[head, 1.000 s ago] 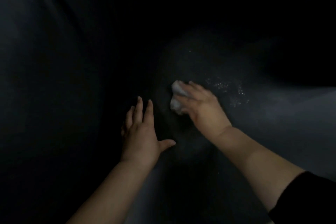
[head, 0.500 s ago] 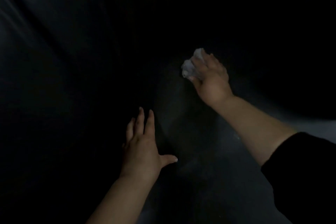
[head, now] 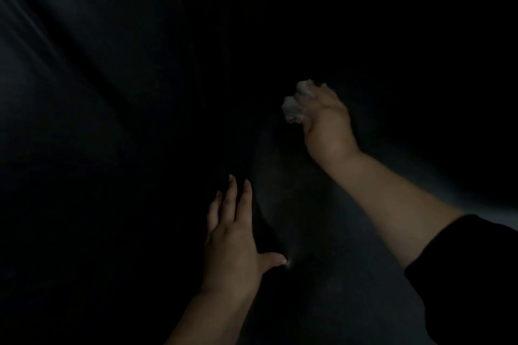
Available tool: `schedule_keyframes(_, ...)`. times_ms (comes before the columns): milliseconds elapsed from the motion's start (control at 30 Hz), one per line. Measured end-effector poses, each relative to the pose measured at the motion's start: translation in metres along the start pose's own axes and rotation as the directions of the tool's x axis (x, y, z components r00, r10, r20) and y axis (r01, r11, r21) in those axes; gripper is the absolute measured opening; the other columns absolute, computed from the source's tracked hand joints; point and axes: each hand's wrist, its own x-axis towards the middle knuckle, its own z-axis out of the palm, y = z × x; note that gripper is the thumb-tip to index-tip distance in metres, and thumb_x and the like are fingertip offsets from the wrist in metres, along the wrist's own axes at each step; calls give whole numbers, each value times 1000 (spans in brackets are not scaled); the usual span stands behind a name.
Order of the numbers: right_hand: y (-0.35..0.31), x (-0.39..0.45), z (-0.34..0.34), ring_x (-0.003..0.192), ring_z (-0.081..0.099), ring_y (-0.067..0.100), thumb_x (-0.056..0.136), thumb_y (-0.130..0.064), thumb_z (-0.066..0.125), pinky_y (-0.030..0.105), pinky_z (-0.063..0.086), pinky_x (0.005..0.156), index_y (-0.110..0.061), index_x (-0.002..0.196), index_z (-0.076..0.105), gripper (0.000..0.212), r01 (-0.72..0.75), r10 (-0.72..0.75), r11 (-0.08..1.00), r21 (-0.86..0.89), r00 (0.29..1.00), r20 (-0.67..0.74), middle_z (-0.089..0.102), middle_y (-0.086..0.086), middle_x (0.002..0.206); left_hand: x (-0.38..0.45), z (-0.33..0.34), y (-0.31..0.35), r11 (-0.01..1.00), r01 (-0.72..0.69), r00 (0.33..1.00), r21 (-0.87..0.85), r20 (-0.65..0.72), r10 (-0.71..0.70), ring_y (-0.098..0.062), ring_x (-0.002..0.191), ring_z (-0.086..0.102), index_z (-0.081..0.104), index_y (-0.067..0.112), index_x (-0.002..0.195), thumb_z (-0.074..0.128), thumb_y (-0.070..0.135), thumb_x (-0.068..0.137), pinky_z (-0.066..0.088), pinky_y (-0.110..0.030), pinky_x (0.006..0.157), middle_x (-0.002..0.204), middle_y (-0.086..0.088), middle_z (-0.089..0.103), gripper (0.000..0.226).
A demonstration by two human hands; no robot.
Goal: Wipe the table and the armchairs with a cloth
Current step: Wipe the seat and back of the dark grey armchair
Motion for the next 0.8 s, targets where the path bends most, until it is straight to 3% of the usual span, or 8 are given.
schedule_keyframes(133, -41, 19, 30, 142, 22, 21, 98, -30, 43, 34, 21, 114, -20, 144, 36, 48, 158, -145, 986, -54, 972, 185, 28, 3, 154, 1, 1, 0, 1000, 8, 1000, -8, -5, -8, -6, 137, -14, -13, 35, 148, 79, 64, 50, -6, -19, 109, 147, 21, -30, 137)
schedule_keyframes(233, -56, 7, 43, 143, 21, 19, 97, -38, 46, 35, 18, 115, -28, 142, 40, 47, 283, -289, 957, 56, 940, 184, 28, -2, 154, 0, 2, 1, 1000, 9, 1000, -17, -6, -9, -7, 138, -11, -4, 34, 149, 80, 62, 49, -4, -19, 110, 152, 19, -25, 134)
schedule_keyframes(400, -42, 2, 44, 143, 19, 21, 95, -24, 49, 37, 14, 117, -33, 136, 48, 42, 425, -425, 904, 51, 876, 230, 29, -2, 153, -1, -3, 5, 1000, 25, 1000, 4, 15, -25, -10, 139, -15, -11, 34, 148, 80, 60, 53, 2, -26, 116, 151, 19, -28, 134)
schedule_keyframes(433, -40, 3, 43, 142, 21, 21, 95, -23, 47, 38, 17, 117, -31, 136, 48, 42, 396, -399, 916, 64, 884, 242, 31, -1, 152, -2, -4, 6, 999, 34, 999, 16, 23, -34, -9, 138, -17, -13, 35, 147, 80, 60, 54, 7, -31, 118, 149, 20, -30, 134)
schedule_keyframes(533, -19, 9, 24, 136, 33, 20, 86, -48, 44, 36, 27, 112, -27, 130, 54, 50, 278, -290, 956, 93, 944, 158, 42, 3, 144, 0, -8, 10, 996, 57, 998, 63, 31, -59, -9, 138, -17, -14, 35, 146, 78, 59, 58, 16, -39, 115, 149, 20, -30, 130)
schedule_keyframes(667, 38, 17, -17, 140, 29, 26, 93, -13, 52, 37, 19, 116, -17, 127, 60, 35, 171, -165, 984, -53, 981, 106, 42, 8, 146, 5, -9, 15, 995, 54, 998, 79, 37, -57, -15, 140, -7, -8, 31, 149, 79, 58, 58, 10, -28, 115, 154, 14, -22, 129)
schedule_keyframes(733, 66, 22, -35, 136, 33, 26, 93, -11, 52, 35, 22, 113, -19, 122, 61, 31, 55, -53, 995, -79, 998, 26, 44, 8, 142, 5, -8, 15, 996, 55, 998, 67, 28, -57, -16, 141, -2, -5, 30, 150, 81, 57, 56, 8, -23, 114, 156, 13, -18, 129)
schedule_keyframes(800, 70, 28, -42, 115, 43, 15, 92, -6, 50, 22, 29, 99, -31, 101, 56, 27, 1, -1, 1000, -20, 1000, -30, 49, 1, 119, 5, -7, 15, 997, 56, 998, 48, 17, -57, -15, 141, -2, -3, 31, 150, 81, 56, 55, 10, -23, 115, 156, 14, -17, 130)
